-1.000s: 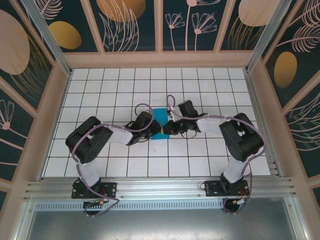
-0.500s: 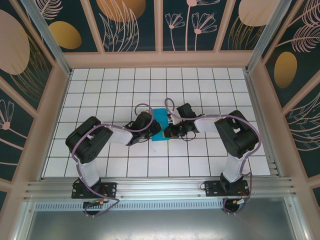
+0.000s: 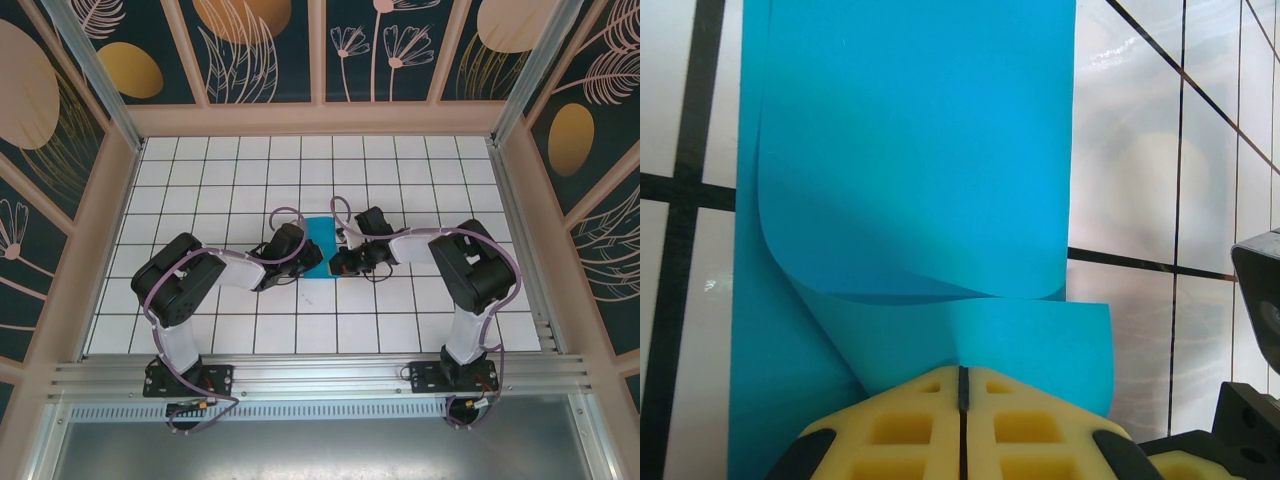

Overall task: Fold a paper plane with a square sheet of paper (pick it up from the middle)
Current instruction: Fold the triangle a second time at the center of the table.

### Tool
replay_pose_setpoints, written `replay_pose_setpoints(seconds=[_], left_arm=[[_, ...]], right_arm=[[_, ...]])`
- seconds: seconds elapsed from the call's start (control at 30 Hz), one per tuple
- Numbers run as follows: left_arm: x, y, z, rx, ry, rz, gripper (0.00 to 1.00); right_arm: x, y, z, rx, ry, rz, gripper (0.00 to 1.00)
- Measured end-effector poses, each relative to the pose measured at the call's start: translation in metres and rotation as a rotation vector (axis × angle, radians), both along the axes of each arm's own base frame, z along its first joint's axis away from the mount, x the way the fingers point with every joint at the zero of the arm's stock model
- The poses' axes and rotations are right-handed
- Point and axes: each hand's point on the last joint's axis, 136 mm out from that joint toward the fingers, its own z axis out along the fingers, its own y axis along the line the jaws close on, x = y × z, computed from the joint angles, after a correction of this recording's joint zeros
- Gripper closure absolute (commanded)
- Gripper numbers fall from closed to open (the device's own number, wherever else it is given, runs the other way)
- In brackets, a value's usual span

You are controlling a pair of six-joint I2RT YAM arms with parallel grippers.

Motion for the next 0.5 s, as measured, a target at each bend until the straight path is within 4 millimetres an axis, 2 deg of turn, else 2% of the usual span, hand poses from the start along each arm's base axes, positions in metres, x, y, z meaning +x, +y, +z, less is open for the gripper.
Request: replay_pose_setpoints(seconds=[0.5], left_arm=[[-0.001, -0.001, 0.000, -0.007, -0.001, -0.005, 0.91]], right_arm=[[-0.013, -0.004, -0.002, 0.006, 0.042, 0.018, 0.93]])
